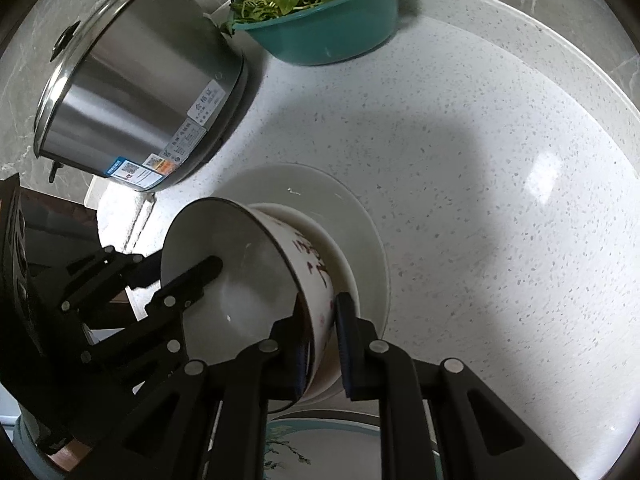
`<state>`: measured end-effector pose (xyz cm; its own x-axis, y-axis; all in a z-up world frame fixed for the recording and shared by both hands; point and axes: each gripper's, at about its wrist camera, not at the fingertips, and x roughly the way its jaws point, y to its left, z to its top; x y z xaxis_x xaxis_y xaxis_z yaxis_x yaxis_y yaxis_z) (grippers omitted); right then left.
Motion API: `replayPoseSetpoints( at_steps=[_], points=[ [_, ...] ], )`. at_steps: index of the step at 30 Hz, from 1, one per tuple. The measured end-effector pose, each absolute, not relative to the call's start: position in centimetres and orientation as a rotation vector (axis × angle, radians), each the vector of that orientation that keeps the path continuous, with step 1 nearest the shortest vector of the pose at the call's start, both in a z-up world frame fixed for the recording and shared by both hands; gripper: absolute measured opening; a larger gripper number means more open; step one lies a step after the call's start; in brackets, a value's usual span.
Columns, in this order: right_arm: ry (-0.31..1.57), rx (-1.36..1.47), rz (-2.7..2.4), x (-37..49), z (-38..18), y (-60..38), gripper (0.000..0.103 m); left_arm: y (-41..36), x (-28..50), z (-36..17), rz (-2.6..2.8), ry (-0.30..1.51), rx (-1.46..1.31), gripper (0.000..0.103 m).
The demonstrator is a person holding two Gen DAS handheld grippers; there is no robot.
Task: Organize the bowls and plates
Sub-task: 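Carry the red-patterned bowl with both tools and lower it onto the bowl stack, then open both tools to release the red-patterned bowl on the stack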
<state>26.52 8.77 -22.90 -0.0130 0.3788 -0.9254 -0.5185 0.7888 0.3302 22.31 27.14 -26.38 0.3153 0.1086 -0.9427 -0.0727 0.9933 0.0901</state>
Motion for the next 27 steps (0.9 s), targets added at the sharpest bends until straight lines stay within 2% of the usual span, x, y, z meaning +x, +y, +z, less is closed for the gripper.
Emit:
replayPoseSetpoints(
  at_steps=[1, 2, 5, 11, 27],
  points=[
    [1.415, -0.128, 0.714, 26.5, -22.9, 8.8, 0.015, 27.2, 22.3, -26.3, 0.119, 1.239, 0.029, 0.065],
    [1.417, -0.136, 0.717, 26.5, -23.0, 8.9, 0.015, 27.3, 22.3, -26.1, 0.120, 1.231, 0.029, 0.070],
    [1.426, -0.143, 0.718, 26.7, -23.0, 9.0, 0.019, 27.4, 22.4, -26.1, 0.121, 1.233, 0.028, 0.070],
    [1.428, -0.163, 0.748, 26.6, -22.2, 9.6, 0.046, 27.6, 22.4, -26.5, 0.123, 1.245, 0.011, 0.071],
    [1.392, -0.334, 0.749, 25.4, -21.2, 11.1, 0.056, 28.3, 22.4, -28.0, 0.115, 1.270, -0.023, 0.071]
  ],
)
